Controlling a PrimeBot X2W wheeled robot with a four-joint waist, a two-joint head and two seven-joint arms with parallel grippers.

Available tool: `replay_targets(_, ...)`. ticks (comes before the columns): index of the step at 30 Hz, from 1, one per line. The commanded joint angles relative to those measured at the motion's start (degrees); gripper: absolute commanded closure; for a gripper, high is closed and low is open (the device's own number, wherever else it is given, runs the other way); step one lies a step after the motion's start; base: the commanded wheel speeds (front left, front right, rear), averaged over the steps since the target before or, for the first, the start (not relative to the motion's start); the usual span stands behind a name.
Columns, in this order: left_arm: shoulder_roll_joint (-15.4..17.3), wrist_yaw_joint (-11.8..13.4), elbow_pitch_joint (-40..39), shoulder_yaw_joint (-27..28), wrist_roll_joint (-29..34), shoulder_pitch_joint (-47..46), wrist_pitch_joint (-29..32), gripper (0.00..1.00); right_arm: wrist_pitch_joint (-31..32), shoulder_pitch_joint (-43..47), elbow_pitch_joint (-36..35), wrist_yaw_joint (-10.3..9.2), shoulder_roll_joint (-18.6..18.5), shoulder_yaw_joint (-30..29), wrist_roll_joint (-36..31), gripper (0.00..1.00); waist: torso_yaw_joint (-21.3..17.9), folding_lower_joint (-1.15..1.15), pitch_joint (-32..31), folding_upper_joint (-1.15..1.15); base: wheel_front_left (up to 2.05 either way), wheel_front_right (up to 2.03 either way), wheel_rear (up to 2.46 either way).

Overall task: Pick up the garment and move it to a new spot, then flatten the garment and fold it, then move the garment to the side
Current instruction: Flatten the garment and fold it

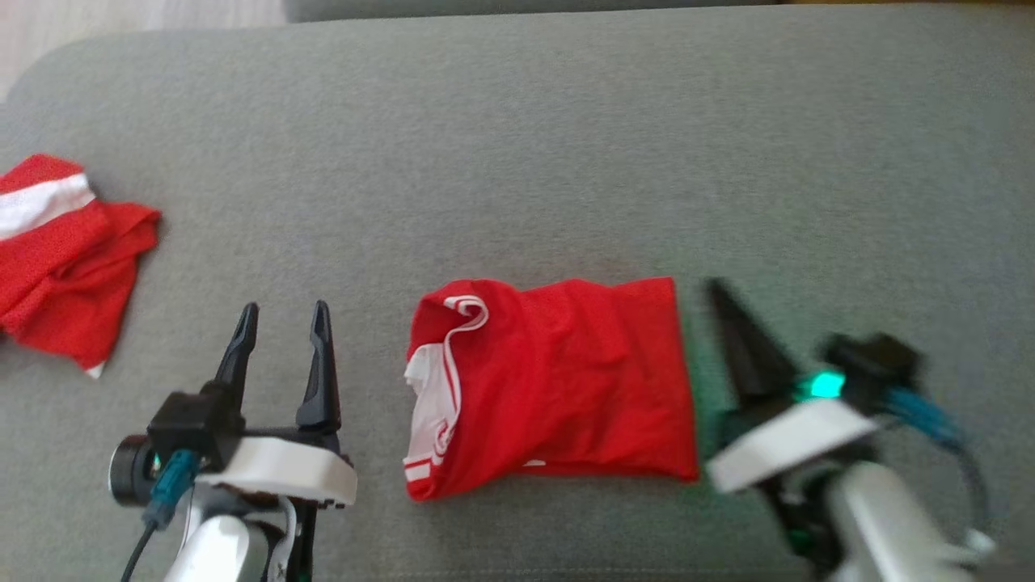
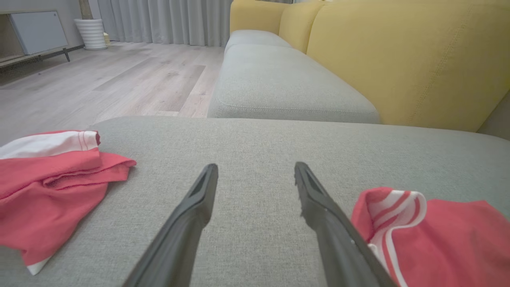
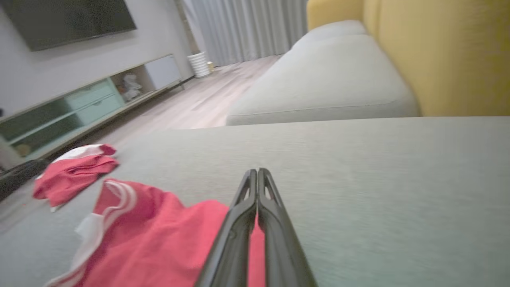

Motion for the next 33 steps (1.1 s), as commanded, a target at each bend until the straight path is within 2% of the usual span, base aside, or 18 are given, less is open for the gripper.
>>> replay_targets(1, 0.61, -0.2, -1.59, 1.68, 0.62, -2.51, -0.32, 0.0, -0.46, -2.73, -1.55, 0.39, 0.45, 2.16, 0.43, 1.0, 0.83, 0.0, 0.61, 0.0, 0.0, 0.0, 0.0)
replay_targets(8, -0.01, -1.39, 0.08, 0.3, 0.9, -4.67, -0.84, 0.0, -1.98, -13.22, 11.45, 0.39, 3.62, 17.32, 4.4, 1.0, 4.33, 0.0, 2.35, 0.0, 0.0, 0.0, 0.0)
replay_targets(16, -1.07, -2.12, 1.73, -0.73, 1.09, -6.36, -1.46, 0.0, -4.19, -22.53, 25.02, 0.39, 4.75, 25.48, 9.14, 1.0, 7.55, 0.0, 3.44, 0.0, 0.0, 0.0, 0.0)
replay_targets(26, -2.11, -2.49, 3.05, -1.16, 1.02, -6.65, -1.96, 0.0, -3.15, -29.63, 34.09, 0.39, 4.79, 37.23, 16.65, 1.0, 8.65, 0.0, 3.58, 0.0, 0.0, 0.0, 0.0)
replay_targets(33, -2.16, -2.6, 3.38, -0.84, 0.77, -6.44, -2.1, 0.0, -4.52, -33.02, 35.47, 0.39, 4.8, 45.18, 18.81, 1.0, 7.38, 0.0, 3.08, 0.0, 0.0, 0.0, 0.0)
